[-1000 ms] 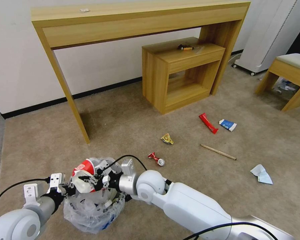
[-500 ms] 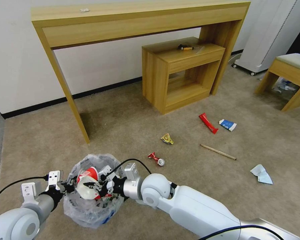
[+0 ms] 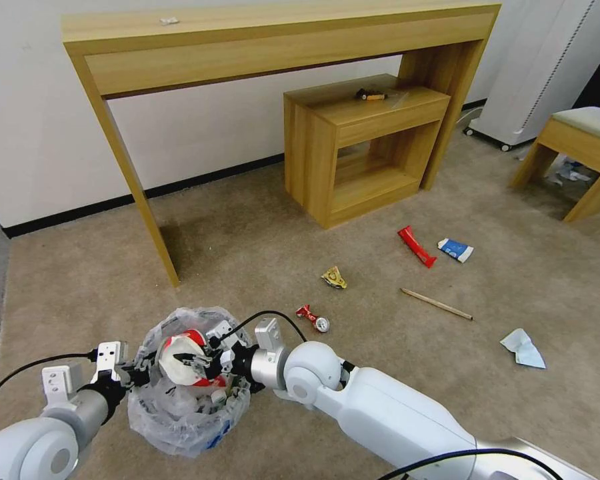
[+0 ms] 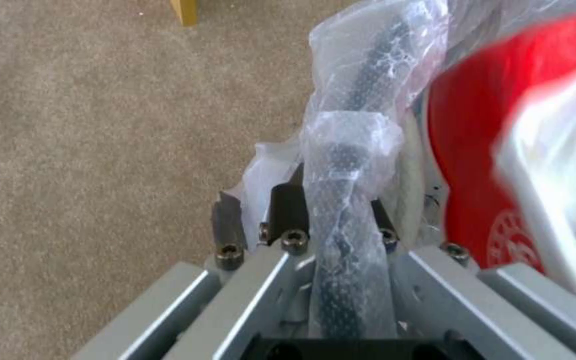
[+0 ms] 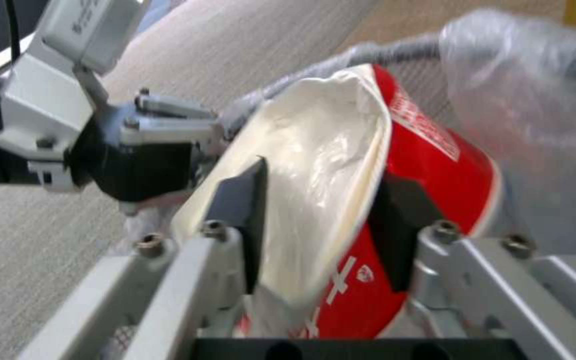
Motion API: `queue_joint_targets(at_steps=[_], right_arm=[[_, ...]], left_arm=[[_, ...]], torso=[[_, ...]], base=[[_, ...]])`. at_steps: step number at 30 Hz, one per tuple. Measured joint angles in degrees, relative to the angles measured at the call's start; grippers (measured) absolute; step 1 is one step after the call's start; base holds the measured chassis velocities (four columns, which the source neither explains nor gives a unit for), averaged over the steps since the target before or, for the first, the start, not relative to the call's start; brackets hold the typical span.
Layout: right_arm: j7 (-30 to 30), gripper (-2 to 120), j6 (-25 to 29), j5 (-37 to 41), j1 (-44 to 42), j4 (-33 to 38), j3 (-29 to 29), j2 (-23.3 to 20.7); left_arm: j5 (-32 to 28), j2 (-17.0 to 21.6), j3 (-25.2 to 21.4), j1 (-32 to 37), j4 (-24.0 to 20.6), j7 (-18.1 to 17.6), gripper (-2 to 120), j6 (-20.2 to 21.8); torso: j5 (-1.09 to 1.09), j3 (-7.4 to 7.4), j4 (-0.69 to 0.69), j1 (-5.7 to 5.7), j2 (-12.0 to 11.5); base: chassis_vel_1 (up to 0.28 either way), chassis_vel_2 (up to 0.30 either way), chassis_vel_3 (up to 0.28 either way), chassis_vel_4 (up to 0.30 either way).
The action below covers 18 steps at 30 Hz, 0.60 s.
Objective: Pick up the trash bin and place the garbage on the floor into it.
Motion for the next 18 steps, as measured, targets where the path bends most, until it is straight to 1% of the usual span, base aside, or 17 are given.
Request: queue_joint_targets(at_steps=[1,4,6,7,8,9,11,12,14,15,16,17,18], right_arm=[[0.0,39,0.0,0.0,0.0,0.0,0.0,0.0],[0.8,53,0.0,0.1,0.3,0.2,0.3,-0.1],[0.8,53,0.0,0.1,0.3,0.2,0.3,-0.1],[0.9,62,0.0,0.1,0.4,0.4,0.6,-0.2],[1.0,67,0.0,0.3,0.4,0.8,0.7,-0.3],[1.0,67,0.0,0.3,0.4,0.8,0.7,-0.3],[1.6,78,0.0,0.9,0.4,1.3,0.7,-0.3],[1.6,78,0.0,0.9,0.4,1.3,0.7,-0.3],[2.3,88,0.0,0.9,0.4,2.2,0.6,-0.4],[2.3,88,0.0,0.9,0.4,2.2,0.6,-0.4],[3.2,94,0.0,1.0,0.4,3.3,0.6,-0.8],[3.7,97,0.0,1.1,0.4,3.9,0.7,-1.1],[3.7,97,0.0,1.1,0.4,3.9,0.7,-1.1]], left_arm=[[0.0,0.0,0.0,0.0,0.0,0.0,0,0.0],[0.1,-0.1,0.1,0.0,0.0,0.2,0,0.0],[0.1,-0.1,0.1,0.0,0.0,0.2,0,0.0],[0.1,-0.1,0.0,0.0,0.0,0.3,0,0.0],[0.1,-0.1,-0.1,0.0,0.0,0.5,0,0.0],[0.1,-0.1,-0.1,0.0,0.0,0.5,0,0.0],[0.1,0.0,-0.1,-0.1,0.2,0.7,0,0.0],[0.1,0.0,-0.1,-0.1,0.2,0.7,0,0.0],[0.2,0.0,-0.1,-0.2,0.5,0.7,0,0.0],[0.2,0.0,-0.1,-0.2,0.5,0.7,0,0.0],[0.2,0.0,-0.2,-0.2,0.7,0.7,0,0.0],[0.1,0.0,-0.3,-0.2,0.7,0.8,0,0.0],[0.1,0.0,-0.3,-0.2,0.7,0.8,0,0.0]], torso=[[0.00,0.00,0.00,0.00,0.0],[0.00,0.00,0.00,0.00,0.0],[0.00,0.00,0.00,0.00,0.0],[0.00,0.00,0.00,0.00,0.0],[0.00,0.00,0.00,0.00,0.0],[0.00,0.00,0.00,0.00,0.0],[0.00,0.00,0.00,0.00,0.0],[0.00,0.00,0.00,0.00,0.0],[0.00,0.01,0.01,0.00,0.0],[0.00,0.01,0.01,0.00,0.0],[0.00,0.00,0.01,0.00,0.0],[0.00,0.00,0.01,0.00,0.0],[0.00,0.00,0.01,0.00,0.0]], base=[[0.000,0.000,0.000,0.000],[0.000,0.000,0.000,0.000],[0.000,0.000,0.000,0.000],[0.000,0.000,0.000,0.000],[0.000,0.000,0.000,0.000],[0.000,0.000,0.000,0.000],[0.000,0.000,0.000,0.000],[0.000,0.000,0.000,0.000],[0.000,0.000,0.000,0.000],[0.000,0.000,0.000,0.000],[0.000,0.000,0.000,0.000],[0.000,0.000,0.000,0.000],[0.000,0.000,0.000,0.000]])
